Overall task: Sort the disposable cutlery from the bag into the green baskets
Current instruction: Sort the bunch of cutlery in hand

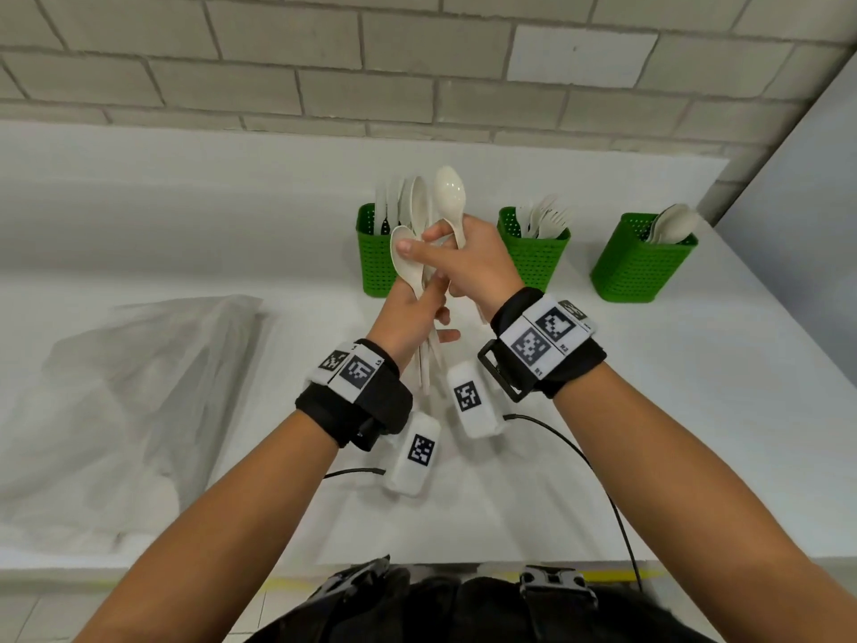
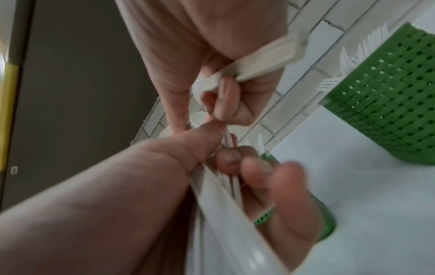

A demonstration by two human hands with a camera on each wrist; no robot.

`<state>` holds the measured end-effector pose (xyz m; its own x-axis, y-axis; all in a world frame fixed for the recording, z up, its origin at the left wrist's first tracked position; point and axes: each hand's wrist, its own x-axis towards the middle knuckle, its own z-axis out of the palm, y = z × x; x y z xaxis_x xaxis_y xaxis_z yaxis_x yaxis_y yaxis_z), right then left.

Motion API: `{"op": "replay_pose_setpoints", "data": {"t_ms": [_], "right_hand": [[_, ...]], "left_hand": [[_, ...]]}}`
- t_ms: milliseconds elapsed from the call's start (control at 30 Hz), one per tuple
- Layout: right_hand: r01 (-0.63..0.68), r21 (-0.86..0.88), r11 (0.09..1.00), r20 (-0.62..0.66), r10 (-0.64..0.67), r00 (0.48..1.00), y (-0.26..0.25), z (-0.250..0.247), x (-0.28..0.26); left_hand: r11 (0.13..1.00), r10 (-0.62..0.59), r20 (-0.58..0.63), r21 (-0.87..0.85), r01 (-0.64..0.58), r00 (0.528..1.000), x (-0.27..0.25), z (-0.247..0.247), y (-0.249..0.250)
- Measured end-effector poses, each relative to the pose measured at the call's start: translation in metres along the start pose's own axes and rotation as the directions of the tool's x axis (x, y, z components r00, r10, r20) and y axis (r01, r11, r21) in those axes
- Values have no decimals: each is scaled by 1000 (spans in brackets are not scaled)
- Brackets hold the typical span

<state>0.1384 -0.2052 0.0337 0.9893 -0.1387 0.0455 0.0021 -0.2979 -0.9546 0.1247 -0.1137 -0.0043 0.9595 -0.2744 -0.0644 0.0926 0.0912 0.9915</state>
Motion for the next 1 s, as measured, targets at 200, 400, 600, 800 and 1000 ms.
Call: {"op": "replay_pose_setpoints", "data": {"t_ms": [200,400,600,800,1000], "right_hand": [[82,-99,992,121,-69,990,6,-18,2],[3,71,997,74,-8,997,13,-23,0],[109,29,994,104,-111,988,17,-17,-9],[129,49,990,-8,-129,992,10,-11,-3],[-3,248,969,-9,6,1000,3,-2,5]], "left_hand": [[992,-18,-28,-125,14,999,1,16,-2],[996,87,-78,19,-85,993,-2,23,1],[987,129,-73,105,-121,989,-6,30,4],[994,104,-111,42,-100,988,-8,18,-1],[995,88,-83,63,-83,993,-13,12,-2]]}}
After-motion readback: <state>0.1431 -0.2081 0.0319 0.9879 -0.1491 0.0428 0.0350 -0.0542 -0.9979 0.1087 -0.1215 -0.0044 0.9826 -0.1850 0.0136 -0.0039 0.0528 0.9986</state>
